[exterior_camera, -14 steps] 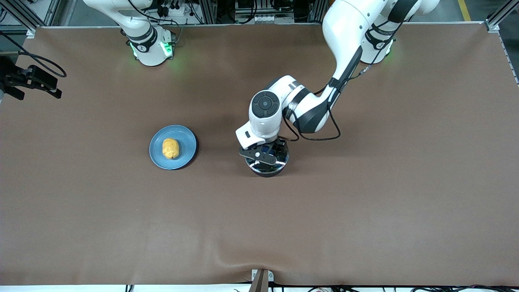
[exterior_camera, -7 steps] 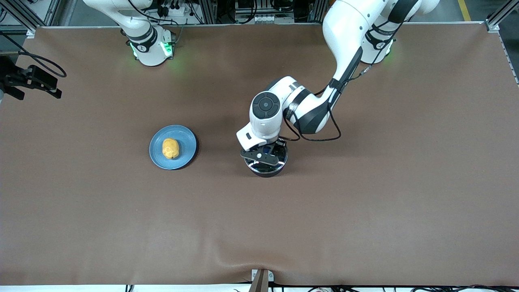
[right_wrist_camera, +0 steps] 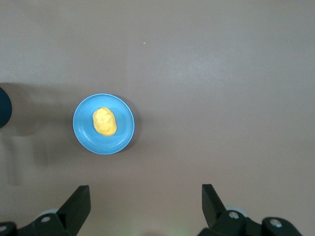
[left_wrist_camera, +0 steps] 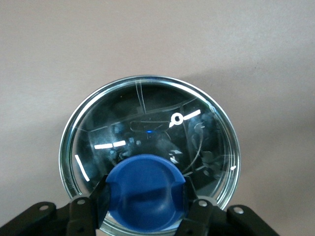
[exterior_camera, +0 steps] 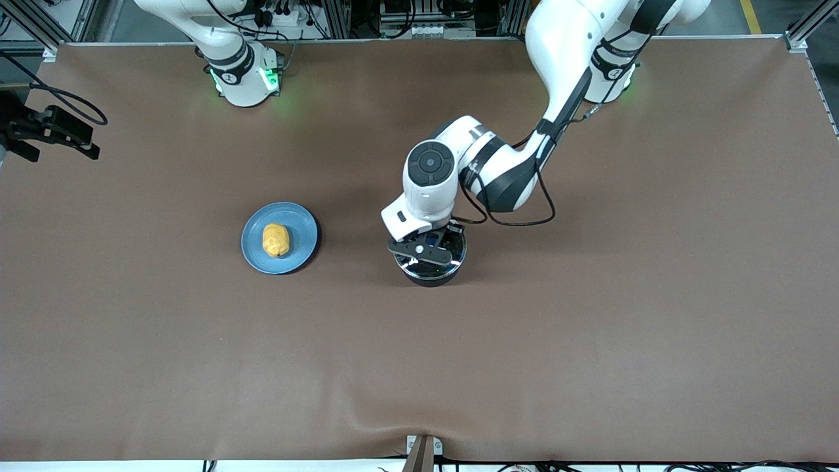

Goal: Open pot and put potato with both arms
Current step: 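Lift the glass lid with the left gripper while the right gripper reaches out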

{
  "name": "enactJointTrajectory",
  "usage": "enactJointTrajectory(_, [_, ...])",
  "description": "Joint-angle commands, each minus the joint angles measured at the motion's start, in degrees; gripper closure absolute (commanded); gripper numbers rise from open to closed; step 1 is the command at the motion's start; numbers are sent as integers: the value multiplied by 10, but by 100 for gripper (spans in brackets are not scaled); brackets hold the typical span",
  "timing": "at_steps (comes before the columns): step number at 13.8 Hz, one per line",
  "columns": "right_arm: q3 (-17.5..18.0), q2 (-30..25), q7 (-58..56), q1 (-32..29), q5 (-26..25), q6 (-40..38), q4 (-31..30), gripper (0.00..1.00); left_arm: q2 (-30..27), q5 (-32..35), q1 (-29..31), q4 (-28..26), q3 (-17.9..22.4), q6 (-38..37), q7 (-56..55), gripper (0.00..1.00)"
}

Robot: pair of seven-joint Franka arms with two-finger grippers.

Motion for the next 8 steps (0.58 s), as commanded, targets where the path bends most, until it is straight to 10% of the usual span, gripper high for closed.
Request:
enactJointTrajectory(1, [3, 17, -4, 8, -2, 0, 12, 0, -54, 12, 26, -4, -1, -49, -3, 100])
enactJointTrajectory(8, [3, 50, -8, 19, -3, -5, 12, 0, -119, -5, 198, -8, -5, -122, 100, 100])
